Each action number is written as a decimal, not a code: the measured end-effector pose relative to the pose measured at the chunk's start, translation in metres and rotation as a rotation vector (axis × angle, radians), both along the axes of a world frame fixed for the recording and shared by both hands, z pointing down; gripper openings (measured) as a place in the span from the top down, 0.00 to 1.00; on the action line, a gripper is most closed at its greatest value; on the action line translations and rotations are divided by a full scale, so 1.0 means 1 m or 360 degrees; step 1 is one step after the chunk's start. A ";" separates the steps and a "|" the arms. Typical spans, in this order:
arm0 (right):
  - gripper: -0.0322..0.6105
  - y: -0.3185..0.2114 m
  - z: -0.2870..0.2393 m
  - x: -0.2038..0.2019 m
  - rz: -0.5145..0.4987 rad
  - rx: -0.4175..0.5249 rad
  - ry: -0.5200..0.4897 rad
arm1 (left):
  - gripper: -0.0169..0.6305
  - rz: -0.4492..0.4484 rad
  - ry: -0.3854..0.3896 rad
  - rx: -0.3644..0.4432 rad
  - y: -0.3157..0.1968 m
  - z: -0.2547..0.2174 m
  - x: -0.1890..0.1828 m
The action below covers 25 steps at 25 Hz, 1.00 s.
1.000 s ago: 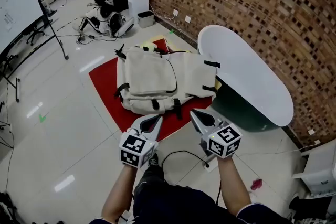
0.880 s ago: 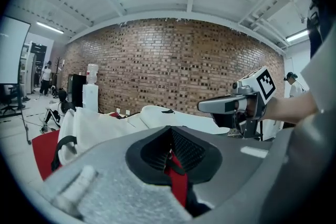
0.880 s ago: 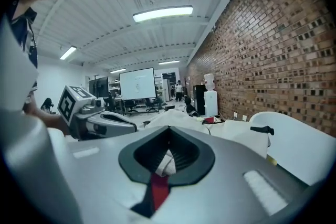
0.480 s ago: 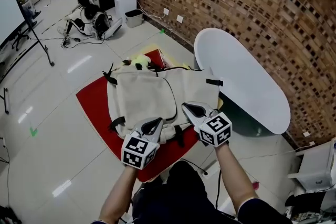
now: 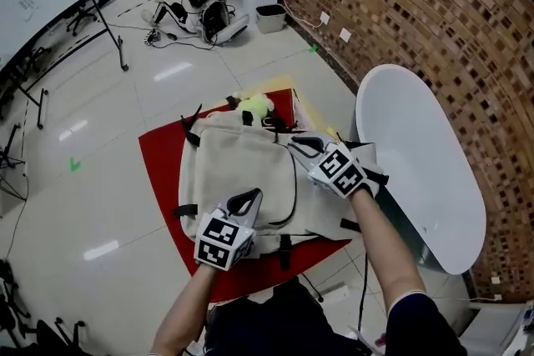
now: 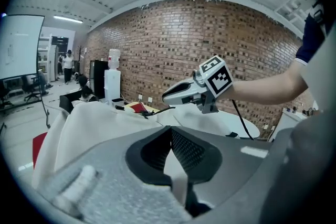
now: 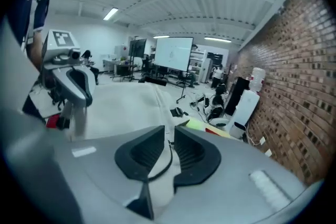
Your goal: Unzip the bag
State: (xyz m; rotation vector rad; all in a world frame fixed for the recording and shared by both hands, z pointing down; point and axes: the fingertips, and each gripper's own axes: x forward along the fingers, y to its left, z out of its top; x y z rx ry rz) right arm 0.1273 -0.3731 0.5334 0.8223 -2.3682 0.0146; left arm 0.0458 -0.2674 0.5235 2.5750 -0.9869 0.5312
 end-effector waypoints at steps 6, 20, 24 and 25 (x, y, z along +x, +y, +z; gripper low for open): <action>0.87 -0.035 0.064 -0.001 -0.0658 -0.0092 0.0470 | 0.85 -0.0172 -0.0059 -0.0084 -0.021 0.015 0.007; 0.79 -0.044 0.129 -0.028 -0.1611 0.0181 0.0923 | 0.85 -0.0446 -0.0177 -0.0165 -0.037 0.036 -0.012; 0.88 -0.044 0.121 -0.023 -0.1622 0.0213 0.0965 | 0.85 -0.0472 -0.0217 -0.0176 -0.038 0.042 -0.017; 0.90 -0.043 0.117 -0.018 -0.1629 0.0226 0.1012 | 0.85 -0.0470 -0.0229 -0.0177 -0.038 0.043 -0.018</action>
